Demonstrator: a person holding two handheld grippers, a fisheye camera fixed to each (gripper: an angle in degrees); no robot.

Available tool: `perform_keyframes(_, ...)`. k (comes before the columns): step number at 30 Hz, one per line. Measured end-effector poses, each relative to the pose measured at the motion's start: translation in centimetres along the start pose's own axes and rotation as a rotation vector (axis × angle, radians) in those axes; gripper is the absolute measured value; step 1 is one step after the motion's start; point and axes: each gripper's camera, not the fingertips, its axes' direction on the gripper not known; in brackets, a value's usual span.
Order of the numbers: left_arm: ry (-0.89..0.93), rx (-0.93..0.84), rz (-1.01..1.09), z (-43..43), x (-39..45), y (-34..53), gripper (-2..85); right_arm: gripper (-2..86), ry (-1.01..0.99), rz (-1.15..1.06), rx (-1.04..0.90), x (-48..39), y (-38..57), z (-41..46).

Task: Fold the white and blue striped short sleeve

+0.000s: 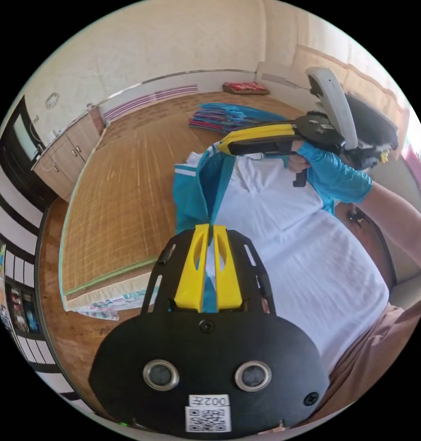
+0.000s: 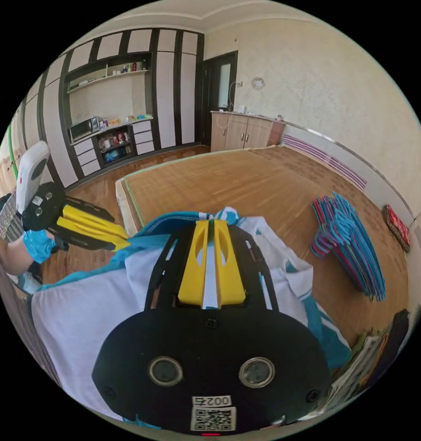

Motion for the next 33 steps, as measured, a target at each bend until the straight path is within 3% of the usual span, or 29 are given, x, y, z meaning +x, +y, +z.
perform_keyframes(6, 0.005, -0.128, 0.021, 2.3, 3.2, 1.7, 0.1, 4.1, 0.077, -0.022, -0.251, 1.1, 6.6, 1.0)
perform_keyframes(15, -0.144, -0.124, -0.032, 3.8, 4.3, 1.9, 4.0, 8.9, -0.014, -0.001, -0.256, 0.9, 8.0, 1.2)
perform_keyframes(22, -0.291, -0.138, -0.06, 7.4, 4.7, 0.9, 5.0, 0.4, 0.074, 0.014, -0.239, 0.1, 8.7, 1.1)
perform_keyframes(33, -0.241, -0.17, -0.09, 9.1, 4.0, 1.0, 4.6, 5.8, 0.042, 0.057, -0.243, 1.5, 12.4, -2.2)
